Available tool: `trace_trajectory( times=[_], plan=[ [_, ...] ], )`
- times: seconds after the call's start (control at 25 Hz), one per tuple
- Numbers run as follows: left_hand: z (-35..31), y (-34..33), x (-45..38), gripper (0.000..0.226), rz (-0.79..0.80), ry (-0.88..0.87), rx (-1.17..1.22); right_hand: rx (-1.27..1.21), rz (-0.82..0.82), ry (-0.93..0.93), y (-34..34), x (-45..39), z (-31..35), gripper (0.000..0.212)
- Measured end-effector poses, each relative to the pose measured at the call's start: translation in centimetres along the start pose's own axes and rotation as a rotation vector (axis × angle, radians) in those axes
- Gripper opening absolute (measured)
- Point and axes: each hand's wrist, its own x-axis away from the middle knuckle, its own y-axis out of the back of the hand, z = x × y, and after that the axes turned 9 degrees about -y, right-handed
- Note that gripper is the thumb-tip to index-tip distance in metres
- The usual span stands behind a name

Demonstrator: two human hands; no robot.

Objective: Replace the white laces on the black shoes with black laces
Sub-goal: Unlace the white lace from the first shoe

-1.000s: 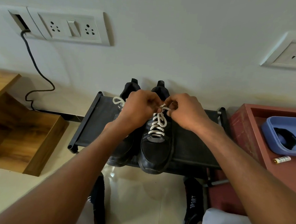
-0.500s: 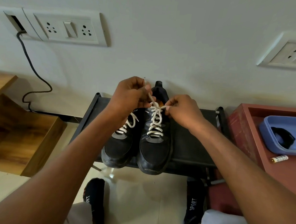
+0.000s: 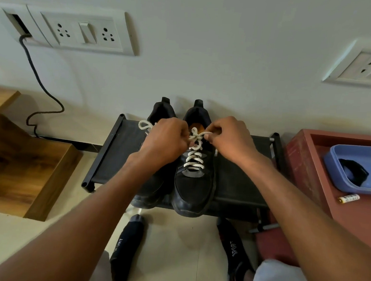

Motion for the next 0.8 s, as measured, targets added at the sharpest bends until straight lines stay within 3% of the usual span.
trace_trajectory(
  times=[0.16,0.28,0.36,0.48,0.6,0.72,0.8],
  plan=[
    [0.3,2.4,-0.1,0.020,-0.163,0.157,0.239,-0.217,-0.171,-0.260,2.1,-0.5,-0.3,0.018],
    [0.6,3.7,0.2,0.025,-0.246,0.228,0.380,0.000,-0.178,-0.452,3.6,-0.6,-1.0,0.014],
    [0.5,3.4,0.5,0.035,-0.193,0.189,0.275,0.202,-0.109,-0.378,3.1,-0.4,-1.1,0.021],
    [0.5,2.3,0.4,0.039,-0.207,0.043,-0.081,0.107,-0.056,-0.129,2.2,-0.2,-0.3,0.023],
    [1.0,1.8,0.0,0.031,-0.149,0.032,0.105,0.025,0.070,-0.012,1.1,0.1,0.2,0.014],
    [0.4,1.0,0.3,0.016,-0.033,0.025,0.104,0.075,-0.009,0.036,0.0,0.3,0.1,0.008],
    [-0.2,0.5,0.4,0.011,-0.054,-0.031,0.030,0.075,-0.056,0.069,-0.4,0.6,0.4,0.013]
  ],
)
